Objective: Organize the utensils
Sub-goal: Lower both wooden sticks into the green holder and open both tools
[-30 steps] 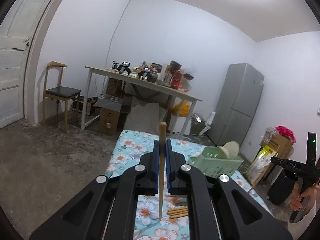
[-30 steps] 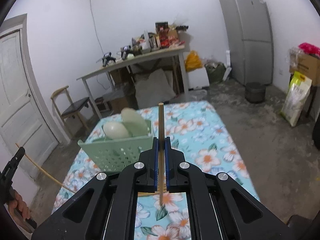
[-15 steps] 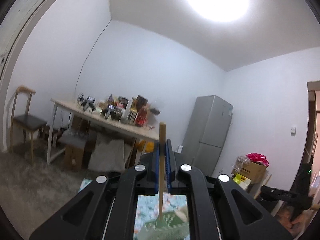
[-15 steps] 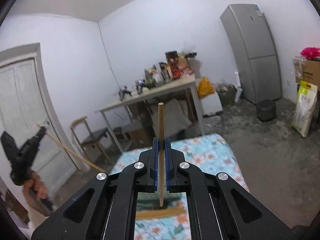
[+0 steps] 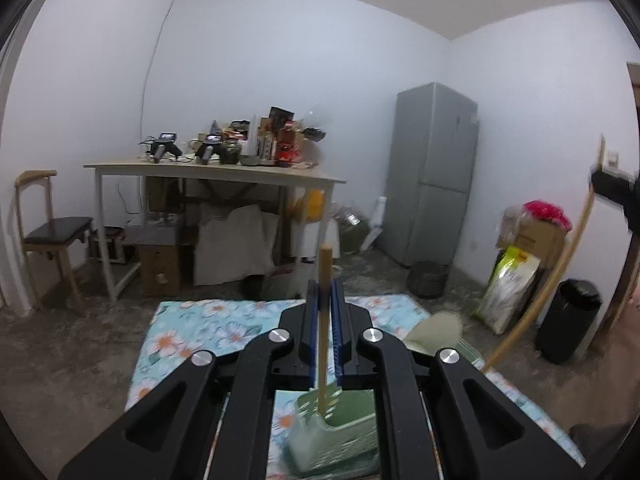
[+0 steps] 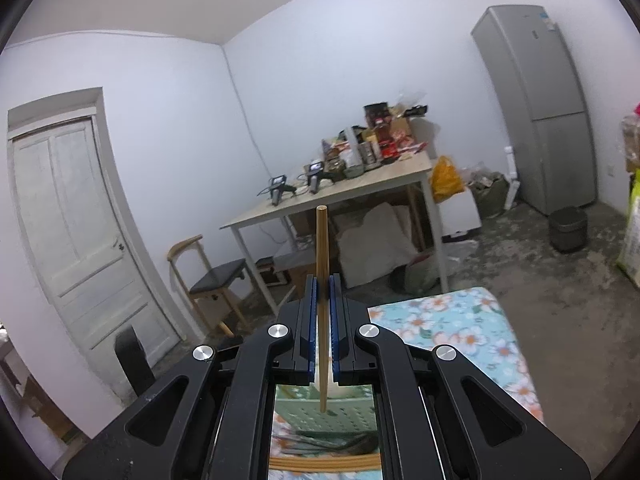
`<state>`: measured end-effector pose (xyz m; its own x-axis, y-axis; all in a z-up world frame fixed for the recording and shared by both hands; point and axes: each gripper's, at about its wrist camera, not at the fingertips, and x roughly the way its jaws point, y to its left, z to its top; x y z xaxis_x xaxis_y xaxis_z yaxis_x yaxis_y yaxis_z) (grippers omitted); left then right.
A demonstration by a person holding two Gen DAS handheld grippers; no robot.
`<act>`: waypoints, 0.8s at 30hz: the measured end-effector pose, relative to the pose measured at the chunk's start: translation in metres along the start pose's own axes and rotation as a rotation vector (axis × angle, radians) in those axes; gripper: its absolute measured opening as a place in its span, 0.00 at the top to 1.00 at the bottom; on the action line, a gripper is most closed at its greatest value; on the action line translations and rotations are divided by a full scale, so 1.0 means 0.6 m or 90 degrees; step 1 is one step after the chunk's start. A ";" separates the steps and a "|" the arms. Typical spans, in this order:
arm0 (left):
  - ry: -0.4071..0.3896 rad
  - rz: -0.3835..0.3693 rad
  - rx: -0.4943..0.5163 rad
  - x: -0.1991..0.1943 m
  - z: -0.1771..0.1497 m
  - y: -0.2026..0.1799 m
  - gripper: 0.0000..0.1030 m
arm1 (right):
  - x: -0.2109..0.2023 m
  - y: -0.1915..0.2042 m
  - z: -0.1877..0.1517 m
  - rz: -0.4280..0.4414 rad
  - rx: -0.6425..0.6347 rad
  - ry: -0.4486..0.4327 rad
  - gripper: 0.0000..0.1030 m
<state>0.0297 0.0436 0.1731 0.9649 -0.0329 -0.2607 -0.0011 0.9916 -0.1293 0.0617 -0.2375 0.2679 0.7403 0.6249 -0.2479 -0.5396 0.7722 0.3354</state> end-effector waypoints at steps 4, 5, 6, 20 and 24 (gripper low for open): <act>-0.027 -0.009 -0.008 -0.035 -0.014 0.022 0.46 | 0.051 0.017 0.003 0.023 0.007 0.024 0.96; -0.031 -0.007 -0.009 -0.043 -0.013 0.029 0.45 | 0.067 0.024 0.002 0.031 0.011 0.030 0.96; -0.033 -0.006 -0.016 -0.057 -0.014 0.039 0.45 | 0.075 0.028 0.000 0.035 0.010 0.032 0.96; -0.030 0.041 -0.102 -0.193 -0.069 0.117 0.43 | 0.233 0.104 -0.143 -0.049 -0.124 0.144 0.95; -0.002 0.039 -0.121 -0.202 -0.094 0.124 0.43 | 0.241 0.088 -0.166 -0.054 -0.094 0.170 0.94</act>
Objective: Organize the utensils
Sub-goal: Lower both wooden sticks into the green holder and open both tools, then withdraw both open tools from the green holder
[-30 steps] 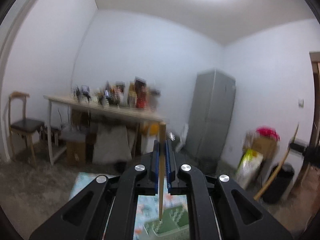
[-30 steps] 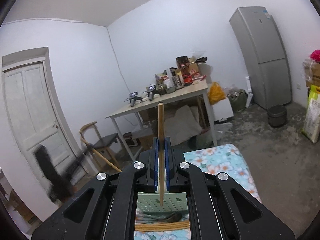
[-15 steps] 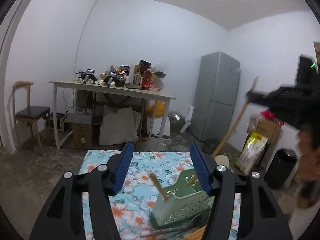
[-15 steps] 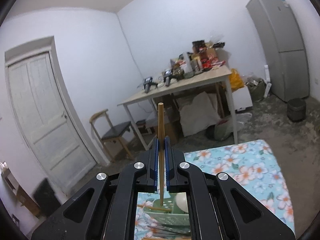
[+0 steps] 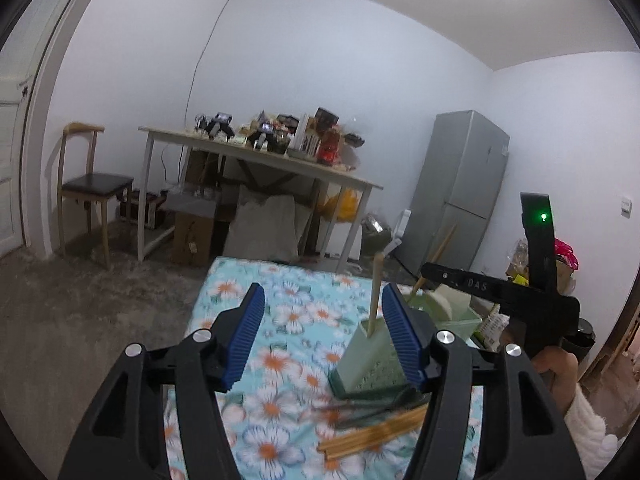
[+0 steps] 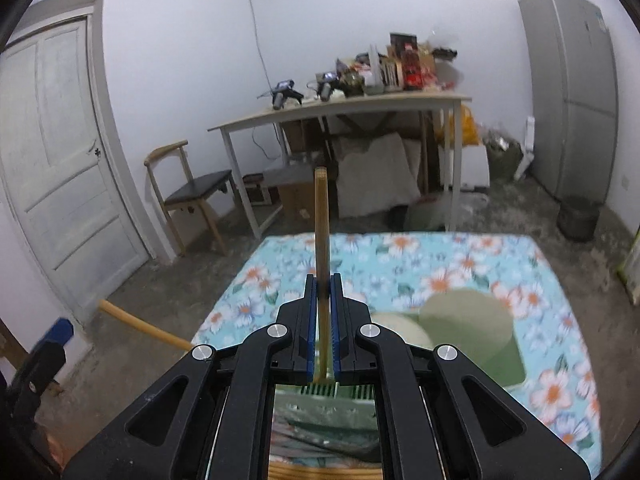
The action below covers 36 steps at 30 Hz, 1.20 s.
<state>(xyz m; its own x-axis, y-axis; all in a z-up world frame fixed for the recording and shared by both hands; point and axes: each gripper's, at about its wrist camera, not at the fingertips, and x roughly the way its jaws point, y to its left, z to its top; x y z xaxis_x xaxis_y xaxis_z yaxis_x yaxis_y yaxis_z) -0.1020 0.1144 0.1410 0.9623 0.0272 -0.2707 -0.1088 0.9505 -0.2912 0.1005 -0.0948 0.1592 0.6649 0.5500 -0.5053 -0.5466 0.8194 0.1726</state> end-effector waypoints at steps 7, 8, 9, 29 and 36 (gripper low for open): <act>0.083 -0.010 -0.064 0.009 -0.050 0.028 0.43 | -0.036 -0.011 -0.005 0.031 0.035 -0.006 0.72; 0.093 -0.010 -0.071 0.012 -0.055 0.030 0.43 | -0.041 -0.010 -0.004 0.040 0.037 -0.008 0.72; 0.105 -0.011 -0.078 0.014 -0.062 0.033 0.43 | -0.051 -0.008 -0.005 0.046 0.038 -0.011 0.69; 0.305 -0.140 -0.280 0.141 -0.149 0.084 0.44 | -0.177 -0.120 -0.051 0.037 0.144 -0.045 0.63; 0.377 -0.200 -0.350 0.236 -0.183 0.089 0.50 | -0.133 -0.204 -0.141 0.015 0.256 0.058 0.63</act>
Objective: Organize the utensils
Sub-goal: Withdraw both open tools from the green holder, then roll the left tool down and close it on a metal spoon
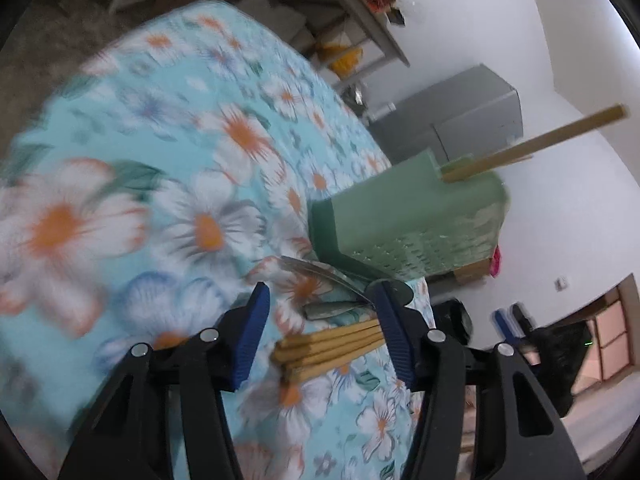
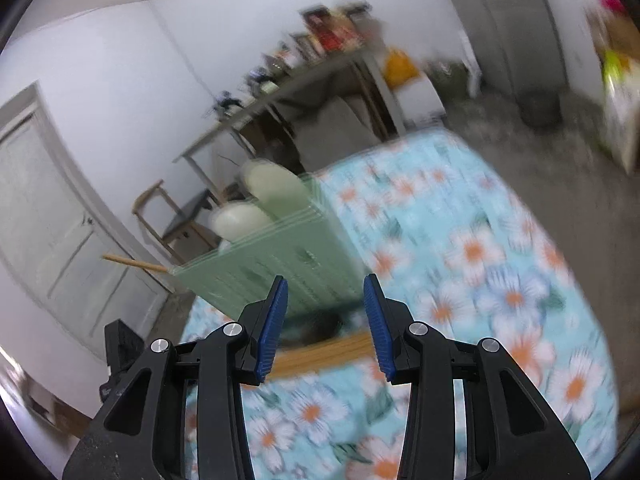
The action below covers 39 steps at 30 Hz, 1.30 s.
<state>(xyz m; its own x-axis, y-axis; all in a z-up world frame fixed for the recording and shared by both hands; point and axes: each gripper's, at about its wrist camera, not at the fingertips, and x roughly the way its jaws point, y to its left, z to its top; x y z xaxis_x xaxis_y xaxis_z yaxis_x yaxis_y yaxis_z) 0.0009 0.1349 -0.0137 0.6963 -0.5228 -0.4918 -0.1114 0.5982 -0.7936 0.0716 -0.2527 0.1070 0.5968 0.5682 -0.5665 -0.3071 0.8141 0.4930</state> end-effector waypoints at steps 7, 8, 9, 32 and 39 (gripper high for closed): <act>-0.046 0.024 -0.072 0.032 0.023 0.012 0.67 | 0.037 -0.053 -0.024 -0.016 0.075 0.035 0.65; -0.050 0.036 -0.086 0.036 0.023 0.017 0.82 | 0.040 -0.052 -0.026 -0.018 0.075 0.037 0.65; -0.057 0.044 -0.109 0.037 0.020 0.028 0.91 | 0.045 -0.050 -0.027 -0.017 0.074 0.041 0.65; -0.149 0.146 -0.011 -0.184 -0.161 -0.004 0.97 | 0.119 -0.017 -0.049 -0.004 0.046 0.112 0.65; -0.029 0.194 0.135 -0.156 -0.207 -0.042 0.84 | 0.123 -0.009 -0.044 -0.004 0.038 0.113 0.65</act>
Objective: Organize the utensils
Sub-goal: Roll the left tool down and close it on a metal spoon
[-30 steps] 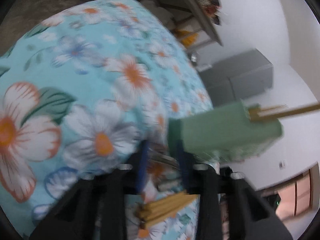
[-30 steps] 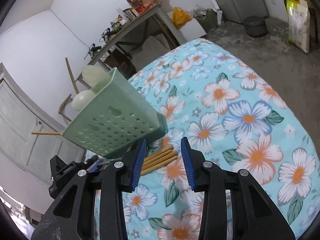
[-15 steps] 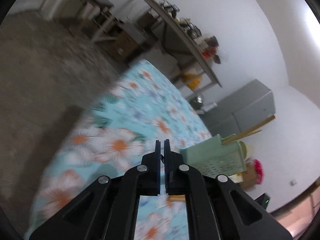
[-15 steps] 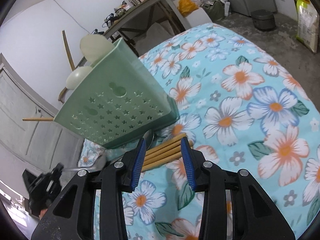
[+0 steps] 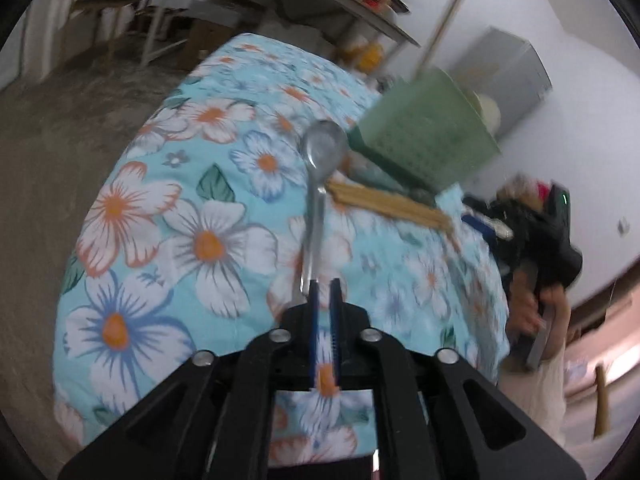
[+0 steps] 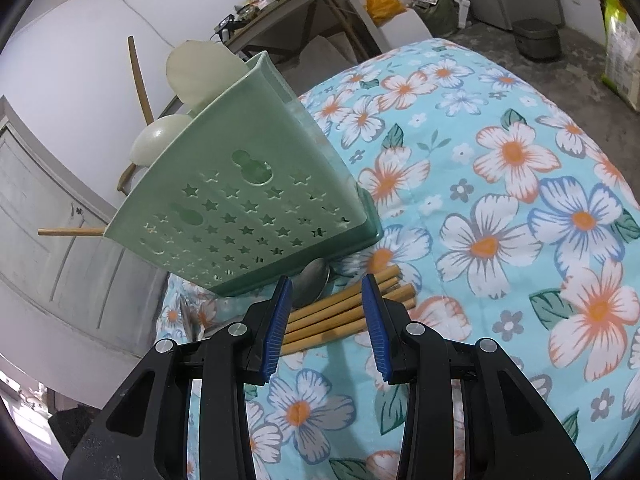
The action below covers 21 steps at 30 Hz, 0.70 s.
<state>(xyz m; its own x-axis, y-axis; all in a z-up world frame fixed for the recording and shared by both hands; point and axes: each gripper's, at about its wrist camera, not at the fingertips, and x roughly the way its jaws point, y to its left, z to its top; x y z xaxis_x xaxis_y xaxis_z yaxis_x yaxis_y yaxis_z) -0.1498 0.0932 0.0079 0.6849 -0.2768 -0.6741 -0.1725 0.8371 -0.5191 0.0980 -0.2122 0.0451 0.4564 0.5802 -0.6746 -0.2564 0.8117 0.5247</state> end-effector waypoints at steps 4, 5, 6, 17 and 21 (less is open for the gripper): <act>-0.004 0.005 0.032 -0.031 0.005 0.001 0.61 | 0.003 -0.005 0.003 -0.004 0.006 0.000 0.64; -0.013 0.008 0.041 -0.044 0.008 0.000 0.60 | 0.004 -0.007 0.004 -0.006 0.009 0.000 0.65; -0.023 0.009 0.047 -0.051 0.013 -0.001 0.58 | 0.005 -0.010 0.006 -0.007 0.011 0.000 0.65; 0.031 -0.014 0.193 0.078 0.184 0.002 0.55 | 0.006 -0.013 0.015 -0.020 0.004 0.002 0.65; 0.084 -0.056 0.177 0.139 0.229 0.018 0.56 | 0.007 -0.013 0.014 -0.019 -0.002 0.008 0.64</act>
<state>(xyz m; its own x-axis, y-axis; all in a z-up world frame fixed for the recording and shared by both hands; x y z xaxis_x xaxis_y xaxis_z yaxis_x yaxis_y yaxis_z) 0.0030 0.1440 0.0183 0.5873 -0.3975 -0.7050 0.0959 0.8991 -0.4271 0.1091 -0.2164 0.0426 0.4535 0.5569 -0.6958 -0.2453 0.8286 0.5033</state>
